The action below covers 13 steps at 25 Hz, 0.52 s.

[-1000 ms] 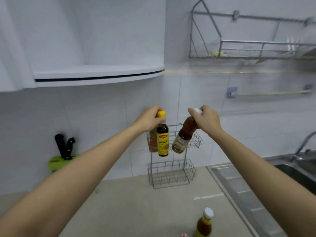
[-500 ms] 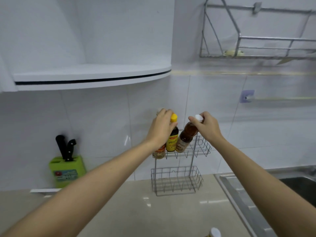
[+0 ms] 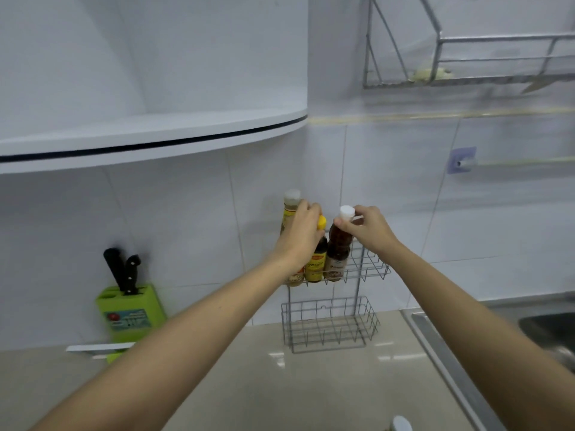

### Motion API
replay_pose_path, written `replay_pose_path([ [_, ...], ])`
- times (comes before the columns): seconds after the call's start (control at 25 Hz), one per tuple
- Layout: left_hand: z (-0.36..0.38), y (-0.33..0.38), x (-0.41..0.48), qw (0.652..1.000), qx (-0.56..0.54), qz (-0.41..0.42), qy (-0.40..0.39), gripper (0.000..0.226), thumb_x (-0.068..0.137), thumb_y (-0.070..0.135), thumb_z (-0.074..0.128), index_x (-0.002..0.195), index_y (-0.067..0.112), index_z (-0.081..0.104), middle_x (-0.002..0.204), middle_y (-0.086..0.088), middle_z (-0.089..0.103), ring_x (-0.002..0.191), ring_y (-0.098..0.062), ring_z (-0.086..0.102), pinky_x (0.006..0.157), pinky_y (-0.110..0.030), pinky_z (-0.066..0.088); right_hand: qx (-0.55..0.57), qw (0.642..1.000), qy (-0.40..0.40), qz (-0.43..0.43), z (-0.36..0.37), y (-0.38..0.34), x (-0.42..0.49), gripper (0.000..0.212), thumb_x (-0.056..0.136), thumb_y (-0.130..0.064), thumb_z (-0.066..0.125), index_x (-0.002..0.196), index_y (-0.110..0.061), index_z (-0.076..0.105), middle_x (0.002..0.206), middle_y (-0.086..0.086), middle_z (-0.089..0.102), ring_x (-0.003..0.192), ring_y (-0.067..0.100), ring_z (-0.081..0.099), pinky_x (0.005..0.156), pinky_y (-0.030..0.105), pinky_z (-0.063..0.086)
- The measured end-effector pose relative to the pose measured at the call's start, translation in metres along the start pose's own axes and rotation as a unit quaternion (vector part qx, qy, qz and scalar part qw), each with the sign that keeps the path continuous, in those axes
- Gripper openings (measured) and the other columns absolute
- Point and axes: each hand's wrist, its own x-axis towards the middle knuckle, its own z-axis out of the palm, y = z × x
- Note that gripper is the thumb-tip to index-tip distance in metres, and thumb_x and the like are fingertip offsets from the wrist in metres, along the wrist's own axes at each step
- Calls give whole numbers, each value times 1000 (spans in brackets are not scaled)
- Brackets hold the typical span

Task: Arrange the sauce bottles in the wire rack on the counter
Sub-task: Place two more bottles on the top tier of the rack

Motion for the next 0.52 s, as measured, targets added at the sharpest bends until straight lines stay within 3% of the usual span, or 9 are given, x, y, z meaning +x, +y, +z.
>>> replay_pose_path([
  [0.08, 3, 3, 3, 1000, -4, 7, 10, 21, 87, 10, 61, 101, 16, 46, 101, -5, 51, 83, -22, 56, 70, -35, 52, 29, 999, -33, 24, 4, 4, -1, 27, 89, -22, 65, 113, -9, 63, 108, 12, 66, 104, 29, 63, 89, 40, 52],
  [0.2, 0, 5, 7, 1000, 15, 13, 6, 16, 87, 9, 60, 95, 14, 47, 93, -6, 53, 80, -24, 55, 66, -36, 50, 39, 998, -21, 35, 11, 5, -1, 29, 94, -17, 57, 123, -12, 57, 110, 7, 61, 110, 29, 60, 98, 45, 50],
  [0.32, -7, 4, 14, 999, 47, 12, -1, 10, 87, 6, 61, 93, 9, 54, 93, -10, 57, 80, -27, 57, 66, -37, 50, 29, 996, -79, 42, 3, 4, 7, 28, 97, -17, 52, 124, -9, 52, 118, 11, 58, 115, 33, 57, 99, 51, 48],
  [0.4, -9, 5, 16, 998, 61, 12, -6, 8, 88, 4, 60, 94, 6, 56, 96, -13, 58, 81, -30, 58, 70, -43, 54, 18, 988, -143, 53, -5, 2, 11, 27, 99, -19, 48, 124, -8, 49, 121, 10, 53, 116, 34, 55, 98, 49, 50],
  [0.52, -7, 7, 14, 996, 82, 22, -10, 5, 90, 4, 56, 95, 5, 56, 100, -14, 56, 81, -30, 59, 72, -45, 55, 30, 985, -154, 71, -8, 0, 9, 30, 101, -19, 44, 129, -10, 45, 126, 10, 51, 119, 31, 53, 100, 47, 49],
])
